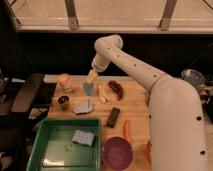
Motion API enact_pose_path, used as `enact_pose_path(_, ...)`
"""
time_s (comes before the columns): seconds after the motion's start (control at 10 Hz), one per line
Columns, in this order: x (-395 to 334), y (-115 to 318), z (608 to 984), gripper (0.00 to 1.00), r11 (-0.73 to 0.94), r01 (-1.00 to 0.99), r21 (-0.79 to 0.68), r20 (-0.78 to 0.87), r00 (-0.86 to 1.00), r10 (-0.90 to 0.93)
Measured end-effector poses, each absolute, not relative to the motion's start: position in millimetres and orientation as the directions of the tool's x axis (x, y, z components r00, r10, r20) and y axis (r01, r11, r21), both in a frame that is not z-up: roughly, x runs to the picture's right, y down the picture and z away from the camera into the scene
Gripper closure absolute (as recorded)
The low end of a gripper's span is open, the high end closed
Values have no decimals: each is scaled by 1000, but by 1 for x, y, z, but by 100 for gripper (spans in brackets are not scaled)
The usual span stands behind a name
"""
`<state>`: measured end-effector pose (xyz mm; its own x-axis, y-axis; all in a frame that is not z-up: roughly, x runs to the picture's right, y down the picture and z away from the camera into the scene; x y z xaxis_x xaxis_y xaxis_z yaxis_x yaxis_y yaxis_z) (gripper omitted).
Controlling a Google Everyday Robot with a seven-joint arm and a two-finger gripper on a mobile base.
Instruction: Place sponge in plastic cup
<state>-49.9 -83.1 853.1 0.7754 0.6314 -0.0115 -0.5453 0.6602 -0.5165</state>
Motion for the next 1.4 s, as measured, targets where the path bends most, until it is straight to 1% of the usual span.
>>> enact_pose_path(0.4,-50,-83,853,20,662,-544,-516,-12,777,629)
enact_pose_path(0.7,-55,-72,836,20,704,-485,-518,6,822,570)
enact_pose_path(1.2,-61,-15,784,20,748,-360,-557,50,885,463)
enact_pose_path(1.4,-78,16,768,20,762,-308,-570,59,909,412)
